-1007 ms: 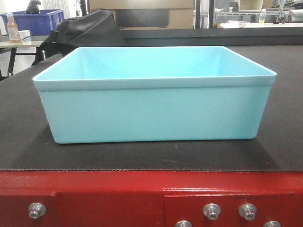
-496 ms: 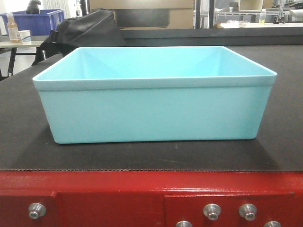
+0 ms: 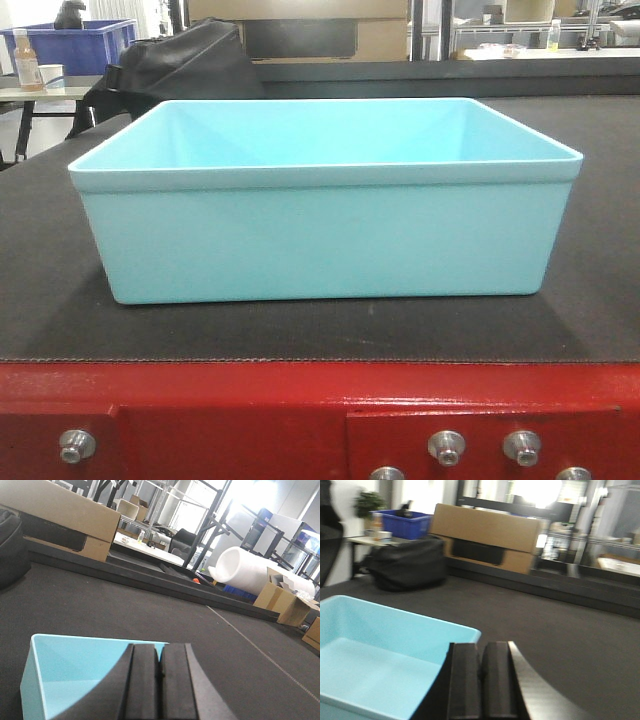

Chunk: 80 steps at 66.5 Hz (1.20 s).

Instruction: Fetch blue bin and place on conveyor start

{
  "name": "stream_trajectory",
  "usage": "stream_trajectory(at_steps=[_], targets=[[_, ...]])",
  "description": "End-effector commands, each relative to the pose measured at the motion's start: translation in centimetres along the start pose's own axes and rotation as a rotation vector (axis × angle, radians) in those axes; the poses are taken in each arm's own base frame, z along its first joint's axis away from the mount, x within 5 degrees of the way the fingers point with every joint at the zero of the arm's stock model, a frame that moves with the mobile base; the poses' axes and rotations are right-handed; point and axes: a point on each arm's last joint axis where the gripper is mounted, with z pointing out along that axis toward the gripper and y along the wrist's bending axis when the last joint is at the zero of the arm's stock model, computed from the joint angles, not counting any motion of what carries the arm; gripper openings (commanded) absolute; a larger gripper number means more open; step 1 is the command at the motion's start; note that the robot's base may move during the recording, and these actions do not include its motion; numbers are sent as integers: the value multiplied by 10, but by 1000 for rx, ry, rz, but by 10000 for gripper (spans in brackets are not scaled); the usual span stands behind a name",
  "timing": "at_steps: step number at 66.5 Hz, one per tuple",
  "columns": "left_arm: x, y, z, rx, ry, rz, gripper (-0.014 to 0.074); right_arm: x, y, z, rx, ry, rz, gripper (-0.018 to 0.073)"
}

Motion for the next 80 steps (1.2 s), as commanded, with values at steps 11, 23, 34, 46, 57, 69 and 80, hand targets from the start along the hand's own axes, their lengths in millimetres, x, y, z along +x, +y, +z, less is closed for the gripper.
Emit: stream_trajectory(at_steps=[11, 23, 34, 46, 57, 69, 80], targets=[[-3, -2, -1, 16, -19, 10, -111, 53, -8, -22, 212, 4, 14, -165], [-3, -2, -1, 16, -19, 10, -111, 85, -4, -32, 230, -6, 14, -165], [-2, -2, -1, 14, -18, 10, -111, 94, -4, -31, 231, 8, 67, -165], [-2, -1, -1, 13, -16, 10, -111, 92, -4, -31, 233, -12, 51, -165], [-2, -1, -1, 13, -16, 10, -111, 91, -4, -31, 234, -19, 50, -165], [-2, -1, -1, 13, -16, 10, -111, 91, -4, -31, 234, -19, 50, -165], [-2, -1, -1, 13, -16, 10, -111, 91, -4, -31, 234, -19, 50, -165]])
